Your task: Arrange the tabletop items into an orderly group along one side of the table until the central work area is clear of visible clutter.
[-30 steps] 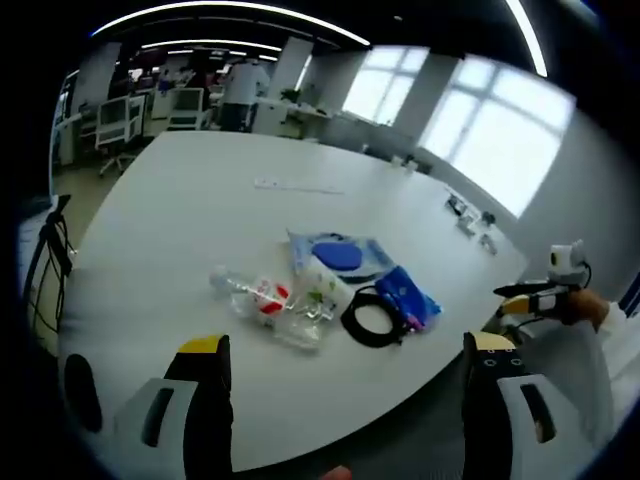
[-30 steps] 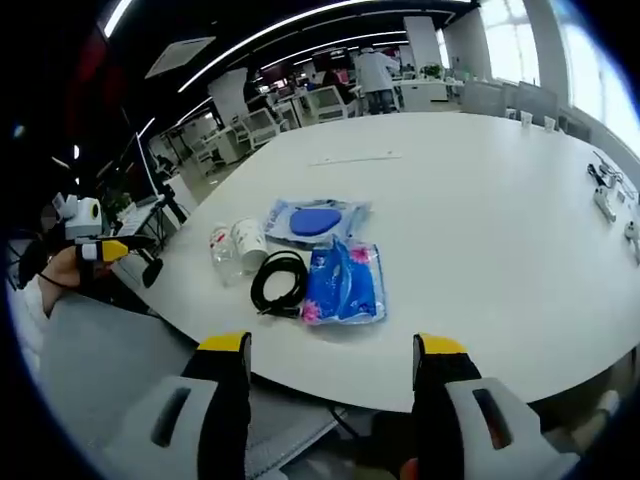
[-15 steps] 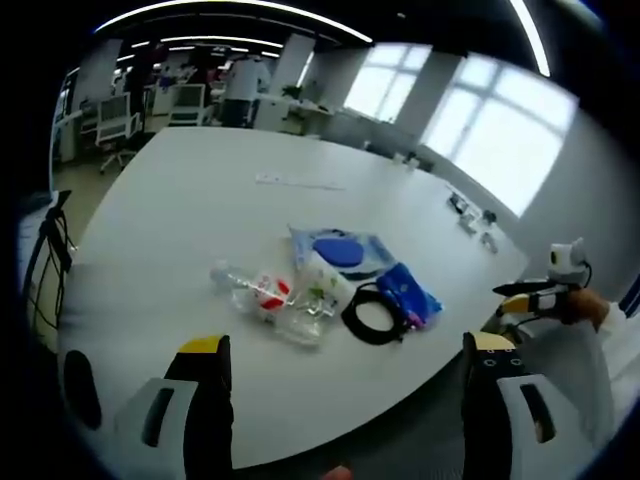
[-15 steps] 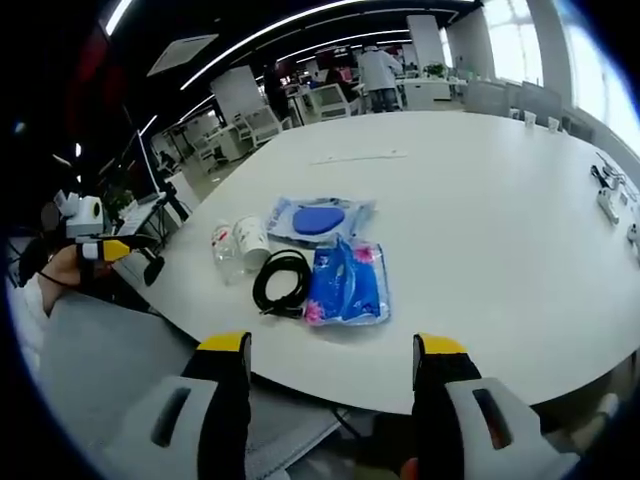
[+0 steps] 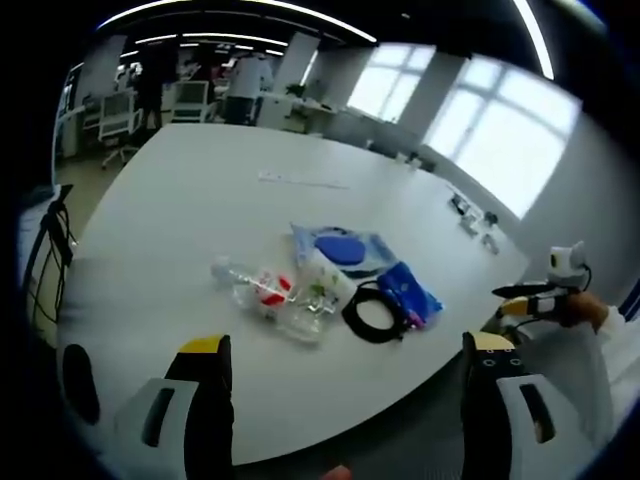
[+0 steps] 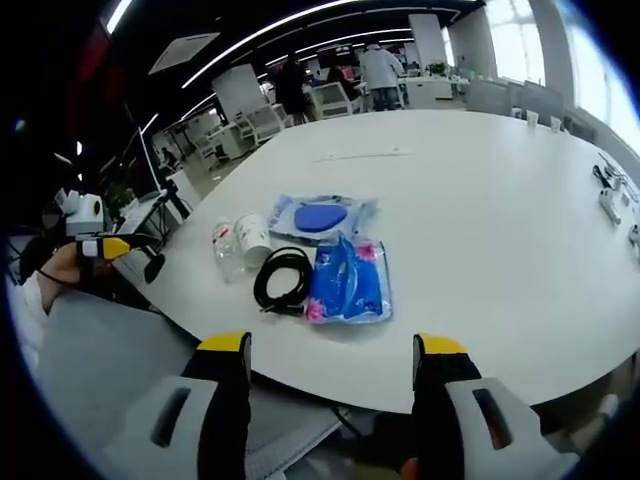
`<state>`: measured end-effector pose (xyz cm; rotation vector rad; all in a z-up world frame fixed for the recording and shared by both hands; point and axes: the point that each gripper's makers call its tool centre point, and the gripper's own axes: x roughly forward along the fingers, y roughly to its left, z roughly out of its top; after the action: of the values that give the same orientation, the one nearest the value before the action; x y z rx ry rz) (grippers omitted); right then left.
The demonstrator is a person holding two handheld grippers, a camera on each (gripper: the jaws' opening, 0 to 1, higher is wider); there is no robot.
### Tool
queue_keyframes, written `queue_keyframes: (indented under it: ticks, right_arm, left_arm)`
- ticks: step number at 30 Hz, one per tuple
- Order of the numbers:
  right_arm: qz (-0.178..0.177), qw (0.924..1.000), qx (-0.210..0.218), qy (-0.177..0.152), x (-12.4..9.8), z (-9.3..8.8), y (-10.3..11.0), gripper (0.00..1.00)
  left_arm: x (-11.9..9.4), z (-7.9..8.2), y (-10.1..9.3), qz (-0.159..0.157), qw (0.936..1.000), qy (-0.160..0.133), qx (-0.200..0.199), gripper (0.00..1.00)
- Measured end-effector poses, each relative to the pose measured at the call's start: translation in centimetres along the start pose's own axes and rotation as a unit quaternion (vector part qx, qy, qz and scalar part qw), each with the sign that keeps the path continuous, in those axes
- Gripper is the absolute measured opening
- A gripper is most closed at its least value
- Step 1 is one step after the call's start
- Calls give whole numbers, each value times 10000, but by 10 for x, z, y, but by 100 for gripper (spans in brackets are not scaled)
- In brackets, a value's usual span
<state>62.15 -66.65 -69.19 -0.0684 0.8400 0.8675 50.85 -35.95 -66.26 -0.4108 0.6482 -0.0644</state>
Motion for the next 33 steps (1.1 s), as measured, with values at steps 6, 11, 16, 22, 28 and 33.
queue_keyframes:
  ticks: [6, 11, 16, 22, 28, 33]
  right_arm:
    - [-49, 10000, 13, -27, -1, 1, -9, 63]
    - [-70, 10000, 21, -13, -3, 0, -5, 63]
    - [-47, 10000, 24, 0, -2, -1, -1, 63]
    - [-39, 10000, 24, 8, 0, -2, -6, 63]
    - [-40, 10000, 10, 11, 0, -1, -5, 63]
    - [-35, 10000, 9, 11, -1, -1, -1, 63]
  left_arm:
    - [1, -1, -1, -10, 10000, 37, 13, 92]
    - [1, -2, -1, -10, 10000, 56, 4, 92]
    - [1, -3, -2, -16, 10000, 71, 11, 92]
    - [-1, -2, -6, -1, 10000, 64, -4, 92]
    - [-1, -3, -8, -5, 10000, 89, -3, 92]
    - [-1, -3, -4, 4, 10000, 88, -17, 92]
